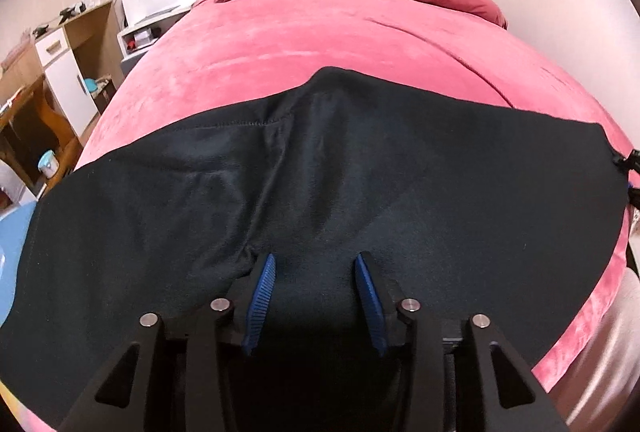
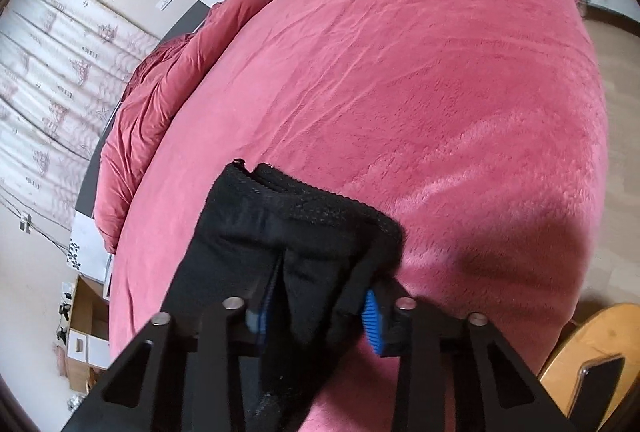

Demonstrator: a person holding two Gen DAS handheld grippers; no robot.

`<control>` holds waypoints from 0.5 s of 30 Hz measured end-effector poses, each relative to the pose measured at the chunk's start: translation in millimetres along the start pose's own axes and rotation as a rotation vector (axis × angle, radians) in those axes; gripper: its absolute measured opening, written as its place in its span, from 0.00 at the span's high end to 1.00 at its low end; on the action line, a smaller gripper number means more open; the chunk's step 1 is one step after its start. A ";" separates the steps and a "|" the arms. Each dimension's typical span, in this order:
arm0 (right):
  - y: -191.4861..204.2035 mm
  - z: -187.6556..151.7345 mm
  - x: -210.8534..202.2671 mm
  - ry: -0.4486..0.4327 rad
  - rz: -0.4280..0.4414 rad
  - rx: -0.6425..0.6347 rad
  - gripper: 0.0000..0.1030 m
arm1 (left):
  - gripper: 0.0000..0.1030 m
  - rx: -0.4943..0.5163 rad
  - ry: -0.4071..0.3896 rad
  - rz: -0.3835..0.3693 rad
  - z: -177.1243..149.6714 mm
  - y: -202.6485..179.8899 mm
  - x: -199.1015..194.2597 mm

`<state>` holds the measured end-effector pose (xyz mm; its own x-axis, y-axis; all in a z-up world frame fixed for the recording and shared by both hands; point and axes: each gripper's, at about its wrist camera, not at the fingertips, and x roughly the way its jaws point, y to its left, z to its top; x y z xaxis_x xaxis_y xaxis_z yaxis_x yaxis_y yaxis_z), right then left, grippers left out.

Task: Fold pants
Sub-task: 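Grasp the black pant leg hems with the right gripper and lift them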

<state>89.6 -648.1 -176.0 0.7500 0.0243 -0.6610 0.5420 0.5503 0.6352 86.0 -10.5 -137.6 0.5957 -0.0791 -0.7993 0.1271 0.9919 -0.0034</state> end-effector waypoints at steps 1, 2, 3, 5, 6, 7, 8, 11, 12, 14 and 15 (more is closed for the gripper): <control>0.6 -0.5 -1.3 0.000 0.001 0.013 0.73 | 0.57 -0.006 -0.007 -0.001 -0.4 -0.1 0.3; 1.8 -0.6 -2.9 -0.002 0.000 0.030 0.75 | 0.56 -0.012 -0.014 -0.004 0.4 0.0 -0.2; 2.3 -0.4 -4.0 -0.004 0.000 0.040 0.76 | 0.56 -0.020 -0.024 -0.007 -3.5 -0.8 -1.5; 6.4 -0.7 -8.6 -0.018 0.000 0.056 0.78 | 0.56 -0.025 -0.046 -0.013 -7.7 1.9 -2.1; 9.1 -1.0 -11.5 -0.025 0.001 0.059 0.78 | 0.56 -0.026 -0.056 -0.015 -10.9 3.5 -3.3; 12.4 -1.2 -14.7 -0.031 0.004 0.061 0.78 | 0.56 -0.029 -0.068 -0.018 -15.3 4.7 -4.9; 17.2 -1.0 -19.3 -0.037 0.012 0.063 0.78 | 0.56 -0.031 -0.076 -0.022 -17.4 5.0 -6.2; 31.3 -1.3 -33.6 -0.050 0.032 0.055 0.78 | 0.56 -0.056 -0.089 -0.043 -20.8 8.2 -8.2; 36.5 -2.1 -39.0 -0.056 0.038 0.053 0.78 | 0.56 -0.063 -0.089 -0.047 -21.1 8.8 -8.5; 49.6 -4.6 -51.0 -0.063 0.047 0.045 0.78 | 0.56 -0.074 -0.088 -0.054 -20.9 10.2 -8.7; 55.0 -5.5 -54.9 -0.066 0.049 0.036 0.78 | 0.56 -0.075 -0.085 -0.056 -20.8 10.2 -9.2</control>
<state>76.1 -614.5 -107.0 0.7988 -0.0048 -0.6016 0.5161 0.5192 0.6812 65.3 2.4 -142.7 0.6550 -0.1394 -0.7426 0.1040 0.9901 -0.0942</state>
